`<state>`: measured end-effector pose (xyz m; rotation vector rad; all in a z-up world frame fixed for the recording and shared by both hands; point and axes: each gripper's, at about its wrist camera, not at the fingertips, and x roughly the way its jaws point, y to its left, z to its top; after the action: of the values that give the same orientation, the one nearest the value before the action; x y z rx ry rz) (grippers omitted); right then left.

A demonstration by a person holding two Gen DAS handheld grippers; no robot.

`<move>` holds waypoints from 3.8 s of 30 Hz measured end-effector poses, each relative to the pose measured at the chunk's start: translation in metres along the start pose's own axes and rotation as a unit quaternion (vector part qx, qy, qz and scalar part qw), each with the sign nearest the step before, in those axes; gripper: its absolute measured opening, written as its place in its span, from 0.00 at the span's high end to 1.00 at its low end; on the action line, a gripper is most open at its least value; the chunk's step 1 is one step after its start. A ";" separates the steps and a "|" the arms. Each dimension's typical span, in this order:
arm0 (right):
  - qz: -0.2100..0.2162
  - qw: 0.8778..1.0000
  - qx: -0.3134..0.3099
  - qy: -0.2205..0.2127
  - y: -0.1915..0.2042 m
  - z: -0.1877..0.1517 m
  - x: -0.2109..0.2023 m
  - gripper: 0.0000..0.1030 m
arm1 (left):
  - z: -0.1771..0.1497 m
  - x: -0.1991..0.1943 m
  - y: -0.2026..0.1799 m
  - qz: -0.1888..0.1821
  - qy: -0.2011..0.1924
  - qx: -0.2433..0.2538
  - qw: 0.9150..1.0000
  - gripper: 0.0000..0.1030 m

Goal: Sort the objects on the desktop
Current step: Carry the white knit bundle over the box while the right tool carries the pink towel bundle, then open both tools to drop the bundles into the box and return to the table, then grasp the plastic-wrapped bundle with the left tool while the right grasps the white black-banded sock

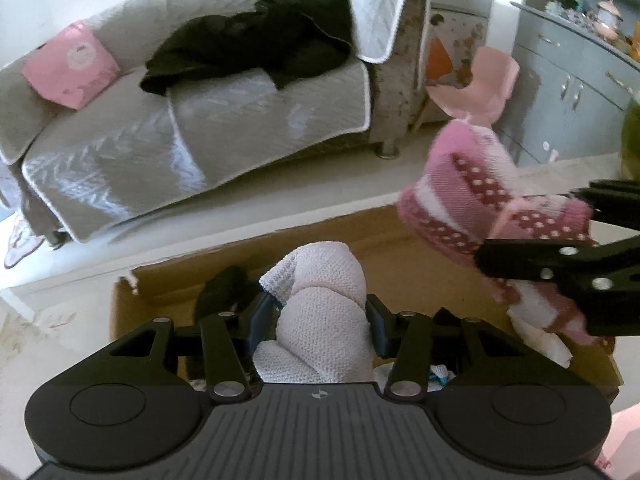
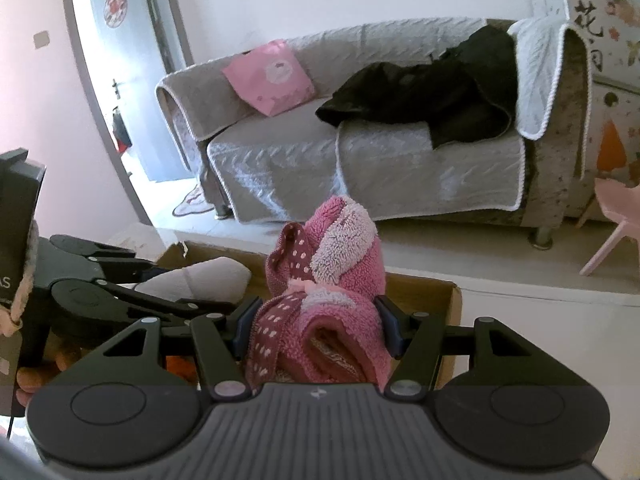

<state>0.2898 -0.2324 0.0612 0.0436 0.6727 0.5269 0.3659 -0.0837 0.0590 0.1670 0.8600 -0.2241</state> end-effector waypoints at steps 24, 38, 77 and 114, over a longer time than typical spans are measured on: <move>0.004 1.000 0.001 0.019 -0.007 -0.002 0.017 0.27 | -0.011 0.029 -0.006 -0.038 0.022 -0.005 0.999 0.28; -0.021 0.999 0.008 -0.037 0.039 -0.020 -0.091 0.18 | -0.049 -0.111 0.023 -0.019 -0.035 -0.036 0.999 0.20; -0.023 0.999 -0.032 -0.029 0.175 -0.216 -0.126 0.22 | -0.307 -0.226 -0.014 0.054 -0.023 -0.062 0.996 0.14; -0.019 0.998 -0.055 -0.012 0.194 -0.237 -0.120 0.55 | -0.278 -0.190 -0.043 0.070 -0.052 0.077 0.993 0.10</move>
<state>-0.0203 -0.1516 -0.0157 -0.0656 0.6194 0.5254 0.0314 -0.0350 0.0234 0.3558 0.7237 -0.1664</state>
